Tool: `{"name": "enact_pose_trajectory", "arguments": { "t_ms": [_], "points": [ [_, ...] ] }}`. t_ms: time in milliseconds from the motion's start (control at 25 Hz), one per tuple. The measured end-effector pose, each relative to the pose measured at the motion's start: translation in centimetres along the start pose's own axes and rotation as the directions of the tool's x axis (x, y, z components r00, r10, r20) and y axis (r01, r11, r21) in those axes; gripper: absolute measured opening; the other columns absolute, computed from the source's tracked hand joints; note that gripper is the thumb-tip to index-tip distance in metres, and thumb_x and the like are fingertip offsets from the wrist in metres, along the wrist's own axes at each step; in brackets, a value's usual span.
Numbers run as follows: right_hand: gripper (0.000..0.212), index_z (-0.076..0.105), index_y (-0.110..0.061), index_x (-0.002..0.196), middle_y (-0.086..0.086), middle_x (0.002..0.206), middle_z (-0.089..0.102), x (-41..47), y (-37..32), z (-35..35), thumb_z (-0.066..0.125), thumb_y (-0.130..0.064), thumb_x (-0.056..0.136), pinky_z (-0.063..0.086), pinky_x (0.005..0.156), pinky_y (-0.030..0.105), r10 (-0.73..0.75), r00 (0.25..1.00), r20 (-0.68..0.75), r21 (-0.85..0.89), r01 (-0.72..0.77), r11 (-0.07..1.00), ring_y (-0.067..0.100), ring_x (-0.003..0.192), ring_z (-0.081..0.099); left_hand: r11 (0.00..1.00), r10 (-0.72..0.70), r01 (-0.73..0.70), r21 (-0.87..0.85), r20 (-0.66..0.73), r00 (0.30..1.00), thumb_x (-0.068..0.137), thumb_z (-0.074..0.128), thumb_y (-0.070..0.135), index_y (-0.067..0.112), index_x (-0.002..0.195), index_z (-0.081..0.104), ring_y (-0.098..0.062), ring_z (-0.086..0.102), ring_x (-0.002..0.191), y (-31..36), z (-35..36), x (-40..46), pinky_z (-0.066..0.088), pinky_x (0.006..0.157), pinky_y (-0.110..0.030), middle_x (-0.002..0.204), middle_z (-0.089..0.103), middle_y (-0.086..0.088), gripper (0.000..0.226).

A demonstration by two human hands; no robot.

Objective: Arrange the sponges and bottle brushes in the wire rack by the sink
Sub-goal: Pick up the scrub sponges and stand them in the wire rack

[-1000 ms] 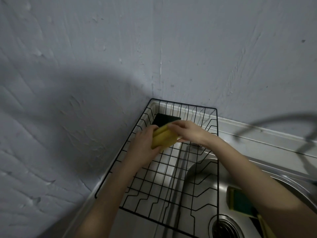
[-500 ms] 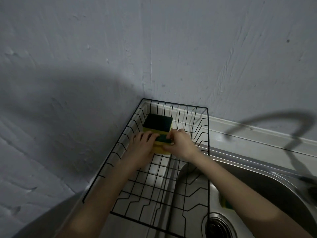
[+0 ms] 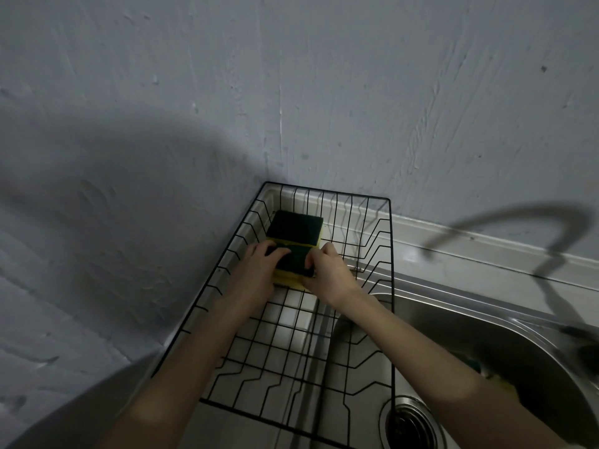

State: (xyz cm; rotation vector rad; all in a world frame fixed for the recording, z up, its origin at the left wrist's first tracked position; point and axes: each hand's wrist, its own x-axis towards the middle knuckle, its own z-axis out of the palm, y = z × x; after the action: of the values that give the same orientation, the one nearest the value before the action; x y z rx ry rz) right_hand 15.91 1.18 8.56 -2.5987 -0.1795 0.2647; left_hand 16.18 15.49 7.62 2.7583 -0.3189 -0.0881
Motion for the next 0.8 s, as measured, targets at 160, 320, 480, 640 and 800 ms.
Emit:
{"name": "enact_pose_trajectory", "arguments": {
  "t_ms": [160,320,480,640,800],
  "points": [
    [0.031,0.048,-0.007,0.113,0.014,0.124,0.04,0.4,-0.1,0.1,0.06,-0.016,0.085,0.049,0.083,0.035,0.024,1.0,-0.005,-0.001,-0.024,1.0,0.031,0.103,0.054,0.999,0.015,-0.015,-0.042,-0.003,1.0,0.08,0.045,-0.011,0.017,0.135,0.035,-0.029,0.024,0.134,-0.2,0.0,0.9,0.035,0.107,-0.04,0.146,0.029,-0.011,0.063],
    [0.033,0.046,-0.009,0.114,0.014,0.124,0.039,0.5,-0.2,0.1,0.059,-0.018,0.085,0.05,0.082,0.037,0.028,1.0,0.008,-0.014,-0.027,1.0,0.032,0.104,0.054,0.998,0.014,-0.014,-0.062,-0.001,1.0,0.08,0.046,-0.011,0.015,0.135,0.035,-0.03,0.023,0.134,-0.4,0.3,0.9,0.032,0.109,-0.039,0.146,0.029,-0.012,0.062],
    [0.041,0.041,-0.011,0.122,0.015,0.126,0.04,0.0,-0.5,-0.2,0.059,-0.017,0.086,0.05,0.082,0.038,0.034,0.999,0.016,-0.034,-0.033,0.999,0.034,0.107,0.054,0.999,-0.007,0.012,-0.053,0.082,0.997,0.083,0.048,-0.001,0.015,0.138,0.029,-0.03,0.023,0.136,0.0,0.2,1.2,0.03,0.112,-0.045,0.149,0.025,-0.014,0.06],
    [0.052,0.037,-0.013,0.134,0.014,0.13,0.044,-1.0,-0.7,-1.3,0.057,-0.023,0.087,0.048,0.084,0.038,0.038,0.999,0.036,-0.136,-0.032,0.99,0.031,0.115,0.052,0.999,-0.025,0.027,-0.024,0.101,0.995,0.088,0.046,0.01,0.016,0.14,0.024,-0.03,0.026,0.137,0.8,-0.6,0.8,0.026,0.114,-0.05,0.151,0.024,-0.013,0.057],
    [0.049,0.04,-0.012,0.137,0.013,0.134,0.049,-2.5,-0.8,-3.1,0.05,-0.024,0.09,0.046,0.094,0.04,0.007,0.999,0.047,-0.218,0.003,0.976,0.029,0.12,0.051,1.0,-0.025,0.024,0.012,0.058,0.998,0.092,0.042,0.019,0.017,0.14,0.024,-0.026,0.02,0.14,1.7,-1.8,-0.4,0.019,0.116,-0.053,0.153,0.023,-0.009,0.051]
  ]
}}
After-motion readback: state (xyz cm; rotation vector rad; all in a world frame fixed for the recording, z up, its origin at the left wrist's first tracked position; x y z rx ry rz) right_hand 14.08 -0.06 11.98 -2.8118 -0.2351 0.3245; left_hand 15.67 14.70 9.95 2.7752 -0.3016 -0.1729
